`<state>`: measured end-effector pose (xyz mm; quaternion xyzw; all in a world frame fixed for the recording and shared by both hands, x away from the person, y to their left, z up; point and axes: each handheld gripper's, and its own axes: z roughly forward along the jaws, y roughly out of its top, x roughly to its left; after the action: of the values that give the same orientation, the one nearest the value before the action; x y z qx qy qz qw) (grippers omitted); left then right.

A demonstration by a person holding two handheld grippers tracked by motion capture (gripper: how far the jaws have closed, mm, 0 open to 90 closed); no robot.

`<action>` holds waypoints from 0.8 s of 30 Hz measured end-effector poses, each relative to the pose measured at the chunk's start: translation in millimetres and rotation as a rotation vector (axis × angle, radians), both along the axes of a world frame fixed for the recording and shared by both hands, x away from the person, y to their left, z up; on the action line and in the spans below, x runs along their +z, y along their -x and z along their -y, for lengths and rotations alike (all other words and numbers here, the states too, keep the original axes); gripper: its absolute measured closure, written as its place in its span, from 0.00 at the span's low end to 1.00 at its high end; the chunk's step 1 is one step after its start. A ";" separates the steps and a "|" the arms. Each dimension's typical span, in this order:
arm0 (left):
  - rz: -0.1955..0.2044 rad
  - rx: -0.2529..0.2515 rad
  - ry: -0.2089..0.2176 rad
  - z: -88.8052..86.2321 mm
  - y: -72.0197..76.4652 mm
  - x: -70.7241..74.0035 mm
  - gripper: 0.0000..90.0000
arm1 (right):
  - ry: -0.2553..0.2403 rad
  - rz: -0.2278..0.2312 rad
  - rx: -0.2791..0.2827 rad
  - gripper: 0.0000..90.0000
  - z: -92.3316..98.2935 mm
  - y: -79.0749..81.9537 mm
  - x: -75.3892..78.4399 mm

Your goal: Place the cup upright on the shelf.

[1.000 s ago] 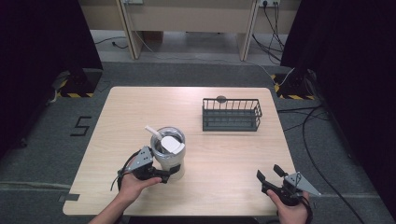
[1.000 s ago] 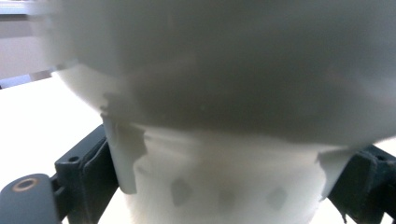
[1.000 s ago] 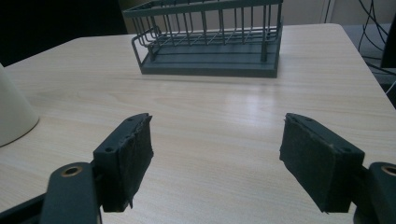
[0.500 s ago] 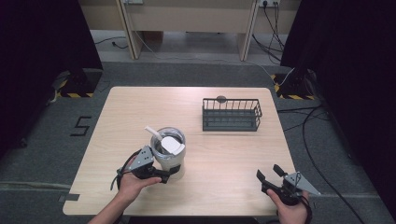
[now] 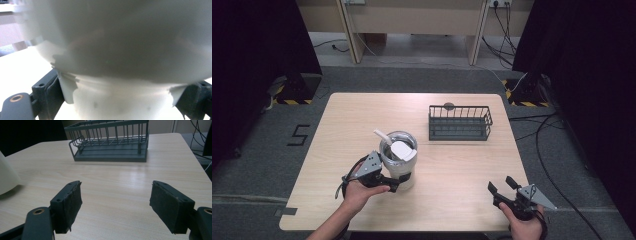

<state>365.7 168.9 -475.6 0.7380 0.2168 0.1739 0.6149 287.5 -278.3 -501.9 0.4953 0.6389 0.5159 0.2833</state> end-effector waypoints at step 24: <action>0.038 0.007 -0.002 20.2 -31.3 34.3 0.12 | -0.009 0.000 -0.010 0.28 1.4 -0.6 -0.1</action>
<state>397.0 148.6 -441.3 0.7343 0.2074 0.1904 0.6177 288.1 -279.7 -502.0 0.4995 0.6341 0.5176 0.2836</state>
